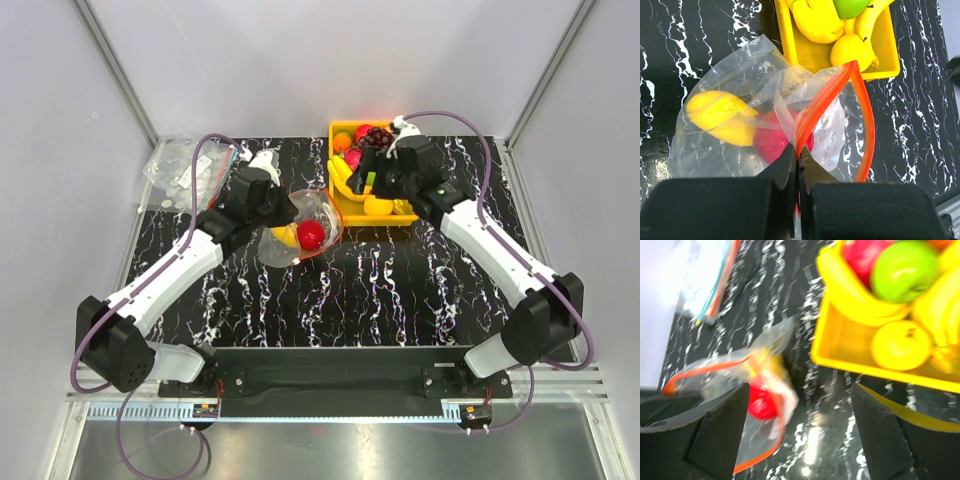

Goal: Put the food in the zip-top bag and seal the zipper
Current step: Place the fake fruit in the zipper food storage bag, then pick up the fake fruit from the bin.

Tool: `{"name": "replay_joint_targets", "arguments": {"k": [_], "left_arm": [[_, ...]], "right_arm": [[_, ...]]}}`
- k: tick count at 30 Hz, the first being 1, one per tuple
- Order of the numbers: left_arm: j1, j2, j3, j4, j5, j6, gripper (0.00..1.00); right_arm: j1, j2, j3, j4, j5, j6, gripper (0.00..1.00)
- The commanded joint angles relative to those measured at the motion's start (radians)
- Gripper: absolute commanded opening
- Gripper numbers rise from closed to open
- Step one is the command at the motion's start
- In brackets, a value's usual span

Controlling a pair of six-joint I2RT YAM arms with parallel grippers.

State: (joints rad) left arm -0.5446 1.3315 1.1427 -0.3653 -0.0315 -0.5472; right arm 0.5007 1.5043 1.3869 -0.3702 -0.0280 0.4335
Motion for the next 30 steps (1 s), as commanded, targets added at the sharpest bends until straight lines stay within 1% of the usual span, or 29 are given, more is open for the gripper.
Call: {"name": "replay_joint_targets", "arguments": {"k": [1, 5, 6, 7, 8, 11, 14, 16, 18, 19, 22, 23, 24, 26, 27, 30], "left_arm": [[0.002, -0.028, -0.008, 0.043, -0.005, 0.010, 0.00], [0.000, -0.043, -0.023, 0.051, -0.042, 0.004, 0.00], [0.000, -0.045, -0.024, 0.048, -0.057, 0.003, 0.00], [0.000, -0.048, -0.024, 0.046, -0.071, 0.001, 0.00], [0.000, -0.054, -0.024, 0.034, -0.086, 0.001, 0.00], [0.000, -0.067, -0.029, 0.013, -0.207, -0.007, 0.00], [0.000, -0.072, -0.046, 0.025, -0.241, 0.003, 0.00], [0.000, -0.066, -0.049, 0.034, -0.240, 0.003, 0.00], [0.002, -0.060, -0.054, 0.038, -0.235, 0.003, 0.00], [0.000, -0.057, -0.054, 0.039, -0.234, 0.003, 0.00], [0.002, -0.052, -0.052, 0.042, -0.245, 0.006, 0.00], [0.000, -0.051, -0.054, 0.043, -0.248, 0.012, 0.00], [0.000, -0.049, -0.054, 0.045, -0.249, 0.012, 0.00], [0.002, -0.043, -0.051, 0.040, -0.249, 0.016, 0.00], [0.000, -0.040, -0.051, 0.039, -0.249, 0.018, 0.00], [0.000, -0.029, -0.049, 0.035, -0.252, 0.021, 0.00]], "right_arm": [[-0.054, 0.008, 0.021, 0.004, -0.033, -0.038, 0.88], [-0.086, 0.095, 0.089, -0.080, 0.023, -0.073, 0.91], [-0.091, 0.131, 0.112, -0.090, 0.054, -0.085, 0.98], [-0.091, 0.151, 0.122, -0.099, 0.094, -0.090, 1.00], [-0.091, 0.169, 0.133, -0.116, 0.109, -0.096, 1.00], [-0.094, 0.243, 0.193, -0.141, 0.172, -0.113, 1.00], [-0.096, 0.295, 0.210, -0.133, 0.183, -0.125, 1.00], [-0.094, 0.315, 0.219, -0.125, 0.181, -0.141, 1.00], [-0.096, 0.347, 0.236, -0.118, 0.166, -0.176, 1.00], [-0.093, 0.355, 0.238, -0.108, 0.130, -0.196, 1.00], [-0.094, 0.369, 0.222, -0.012, 0.042, -0.295, 0.99], [-0.093, 0.370, 0.210, 0.055, 0.031, -0.329, 0.99], [-0.094, 0.379, 0.209, 0.082, 0.005, -0.387, 0.98], [-0.094, 0.393, 0.233, 0.122, -0.010, -0.429, 0.98], [-0.094, 0.414, 0.248, 0.125, -0.019, -0.481, 0.97], [-0.094, 0.474, 0.333, 0.102, -0.067, -0.532, 0.94]]}}
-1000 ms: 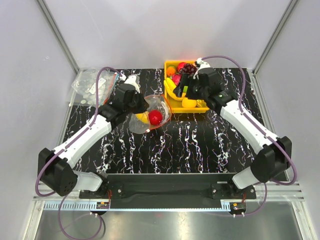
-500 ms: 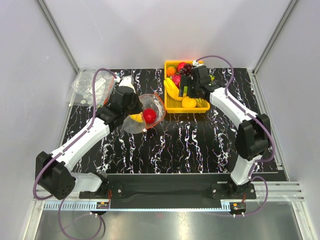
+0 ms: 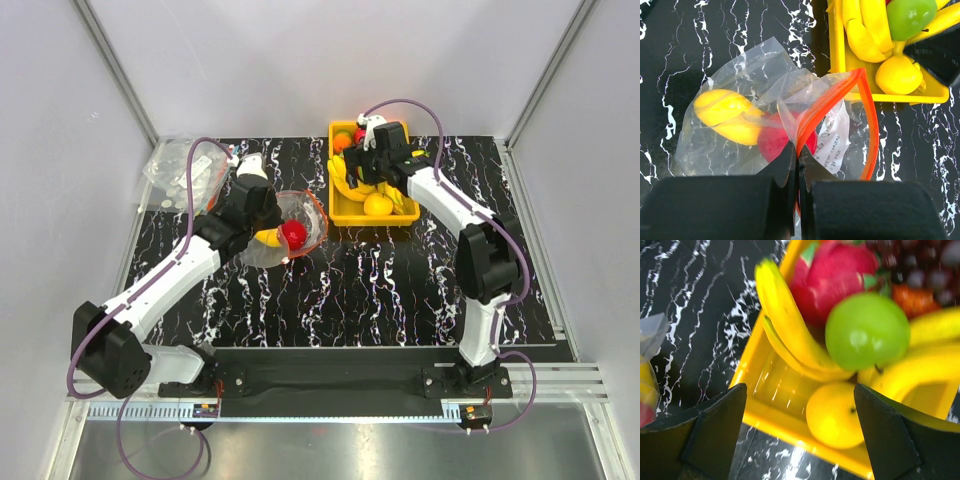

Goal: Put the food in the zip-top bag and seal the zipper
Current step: Pick up the fake fruit from the bin.

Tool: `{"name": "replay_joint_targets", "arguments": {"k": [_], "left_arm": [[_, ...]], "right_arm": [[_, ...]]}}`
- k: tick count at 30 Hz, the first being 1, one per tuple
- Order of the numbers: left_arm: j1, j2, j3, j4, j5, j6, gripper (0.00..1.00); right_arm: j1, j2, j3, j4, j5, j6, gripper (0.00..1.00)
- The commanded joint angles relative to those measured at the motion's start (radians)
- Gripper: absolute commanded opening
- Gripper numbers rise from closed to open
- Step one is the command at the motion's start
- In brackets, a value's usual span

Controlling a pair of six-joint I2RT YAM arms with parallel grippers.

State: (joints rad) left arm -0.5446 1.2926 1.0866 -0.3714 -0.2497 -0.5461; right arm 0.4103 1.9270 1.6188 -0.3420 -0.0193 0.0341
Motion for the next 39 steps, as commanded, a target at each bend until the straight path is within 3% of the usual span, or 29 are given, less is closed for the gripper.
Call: {"name": "replay_joint_targets", "arguments": {"k": [1, 5, 17, 22, 27, 30, 35, 39], "left_arm": [[0.000, 0.010, 0.007, 0.043, -0.034, 0.021, 0.00], [0.002, 0.013, 0.001, 0.046, -0.036, 0.026, 0.00], [0.002, 0.024, 0.009, 0.049, -0.026, 0.043, 0.00], [0.002, 0.022, 0.007, 0.051, -0.031, 0.049, 0.00], [0.002, 0.031, 0.009, 0.049, -0.034, 0.052, 0.00], [0.002, 0.037, 0.013, 0.048, -0.028, 0.054, 0.00], [0.002, 0.033, 0.016, 0.043, -0.022, 0.055, 0.00], [0.003, 0.030, 0.018, 0.039, -0.020, 0.055, 0.00]], "right_arm": [[-0.004, 0.069, 0.122, 0.061, -0.083, -0.140, 0.94], [-0.004, 0.141, 0.213, 0.014, -0.122, -0.164, 0.91], [-0.002, 0.274, 0.248, 0.015, -0.177, -0.206, 0.88], [-0.002, 0.311, 0.266, 0.008, -0.153, -0.214, 0.77], [-0.004, 0.329, 0.254, 0.021, -0.145, -0.230, 0.73], [-0.004, 0.331, 0.256, 0.027, -0.134, -0.232, 0.60], [-0.004, 0.229, 0.164, 0.127, -0.198, -0.206, 0.48], [-0.002, 0.170, 0.165, 0.124, -0.241, -0.158, 0.44]]}}
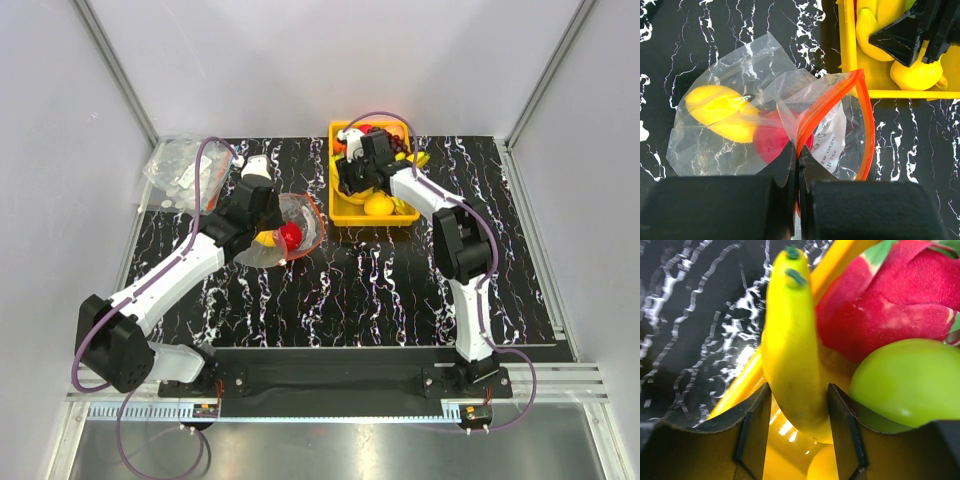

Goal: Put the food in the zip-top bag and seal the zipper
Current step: Pick up the fake fruit from the bin.

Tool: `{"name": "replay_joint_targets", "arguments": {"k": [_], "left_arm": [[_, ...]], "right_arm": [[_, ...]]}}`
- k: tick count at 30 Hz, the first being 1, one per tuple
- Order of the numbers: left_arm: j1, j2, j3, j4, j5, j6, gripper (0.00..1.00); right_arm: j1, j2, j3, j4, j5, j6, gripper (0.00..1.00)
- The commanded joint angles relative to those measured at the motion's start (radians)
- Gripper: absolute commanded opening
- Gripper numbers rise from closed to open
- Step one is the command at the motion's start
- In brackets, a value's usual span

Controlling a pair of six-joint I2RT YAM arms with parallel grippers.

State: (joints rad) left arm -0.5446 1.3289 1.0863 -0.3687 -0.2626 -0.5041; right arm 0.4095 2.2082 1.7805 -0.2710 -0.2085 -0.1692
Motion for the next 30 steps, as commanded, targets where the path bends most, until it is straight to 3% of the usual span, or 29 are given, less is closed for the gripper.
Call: {"name": "replay_joint_targets", "arguments": {"k": [1, 9, 23, 30], "left_arm": [[0.002, -0.010, 0.018, 0.034, -0.007, 0.013, 0.00], [0.002, -0.017, 0.014, 0.033, -0.007, 0.015, 0.00], [0.002, 0.012, 0.018, 0.039, 0.017, 0.012, 0.00], [0.006, 0.059, 0.024, 0.033, -0.029, 0.019, 0.00]], "right_arm": [[-0.001, -0.119, 0.008, 0.044, -0.058, 0.056, 0.43], [-0.003, -0.240, -0.038, 0.085, -0.115, 0.163, 0.41], [-0.047, -0.335, -0.055, 0.015, -0.060, 0.456, 0.36], [-0.054, -0.404, -0.130, -0.022, -0.023, 0.468, 0.34]]}}
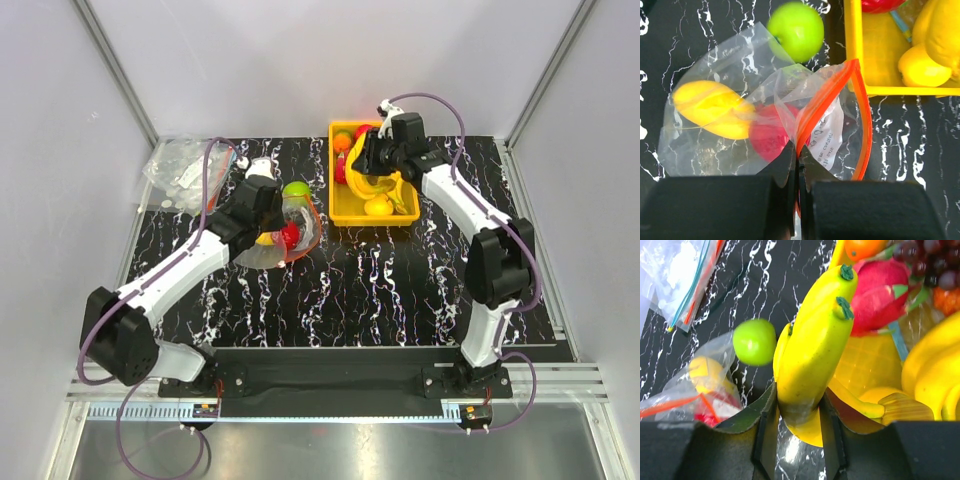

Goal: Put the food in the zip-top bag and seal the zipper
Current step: Pick up the fake fruit from the bin, then place the fake fruit in the zipper food storage bag.

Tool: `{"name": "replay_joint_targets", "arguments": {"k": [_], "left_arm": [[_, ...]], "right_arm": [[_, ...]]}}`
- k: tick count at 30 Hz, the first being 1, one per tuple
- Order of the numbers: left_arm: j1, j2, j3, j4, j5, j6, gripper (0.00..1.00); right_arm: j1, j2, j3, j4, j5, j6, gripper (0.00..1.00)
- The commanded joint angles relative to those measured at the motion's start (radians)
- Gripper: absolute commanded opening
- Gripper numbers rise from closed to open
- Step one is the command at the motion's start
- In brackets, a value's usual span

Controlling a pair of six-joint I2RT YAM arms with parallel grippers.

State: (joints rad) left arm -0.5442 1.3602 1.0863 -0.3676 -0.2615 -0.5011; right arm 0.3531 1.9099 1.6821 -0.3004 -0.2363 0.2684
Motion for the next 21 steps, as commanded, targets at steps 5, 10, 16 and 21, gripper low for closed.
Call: {"name": "replay_joint_targets", "arguments": {"k": [5, 10, 16, 21], "left_arm": [[0.010, 0.063, 0.040, 0.033, -0.004, 0.013, 0.00], [0.010, 0.068, 0.061, 0.030, 0.018, -0.001, 0.00], [0.010, 0.045, 0.087, 0.025, 0.076, -0.024, 0.00], [0.010, 0.017, 0.110, 0.019, 0.160, -0.053, 0.00]], "right_arm": [[0.003, -0.236, -0.146, 0.075, -0.151, 0.072, 0.35], [0.004, -0.365, -0.355, 0.335, -0.400, 0.192, 0.35], [0.010, -0.451, -0.559, 0.793, -0.552, 0.506, 0.34], [0.069, -0.453, -0.593, 0.977, -0.563, 0.615, 0.34]]}}
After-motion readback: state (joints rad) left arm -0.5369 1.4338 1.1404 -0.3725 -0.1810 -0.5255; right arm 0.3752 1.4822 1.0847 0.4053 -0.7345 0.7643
